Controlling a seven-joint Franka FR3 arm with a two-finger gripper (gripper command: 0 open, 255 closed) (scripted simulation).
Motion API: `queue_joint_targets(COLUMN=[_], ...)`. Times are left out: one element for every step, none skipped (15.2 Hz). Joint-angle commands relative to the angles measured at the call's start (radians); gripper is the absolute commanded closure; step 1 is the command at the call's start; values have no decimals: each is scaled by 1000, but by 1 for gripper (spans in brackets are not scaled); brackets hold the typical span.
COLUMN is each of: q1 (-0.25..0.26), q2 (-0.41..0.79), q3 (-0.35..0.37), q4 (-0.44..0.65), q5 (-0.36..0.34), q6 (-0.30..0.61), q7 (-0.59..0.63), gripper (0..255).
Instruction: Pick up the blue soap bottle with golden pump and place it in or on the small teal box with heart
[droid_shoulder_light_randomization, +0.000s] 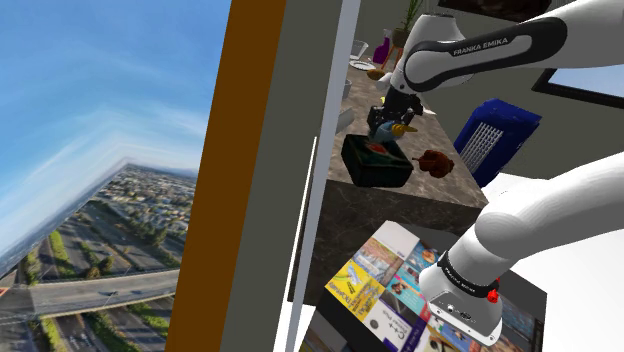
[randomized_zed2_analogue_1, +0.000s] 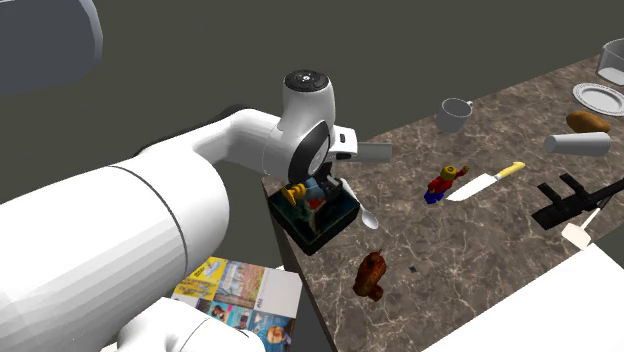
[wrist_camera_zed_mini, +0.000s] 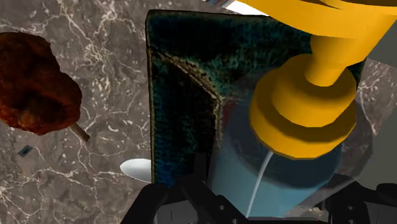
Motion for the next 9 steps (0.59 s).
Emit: queue_joint_targets(q1=[1,1,1,1,1,1,1,1,1], q2=[3,3,3,1,4,4,3,4,3], q3=[0,0,0,1,0,0,0,0,0], q4=[-4,-4,-4,-7,-5,-6,-6,-6,-4], q5=[1,1,1,0,0,0,0,0,1], q6=[-1,-1,-1,1,2,3,2,2,-1], q7=[0,0,0,1,1,1,0,1,0], gripper=[255,255,255,0,0,0,0,0,0])
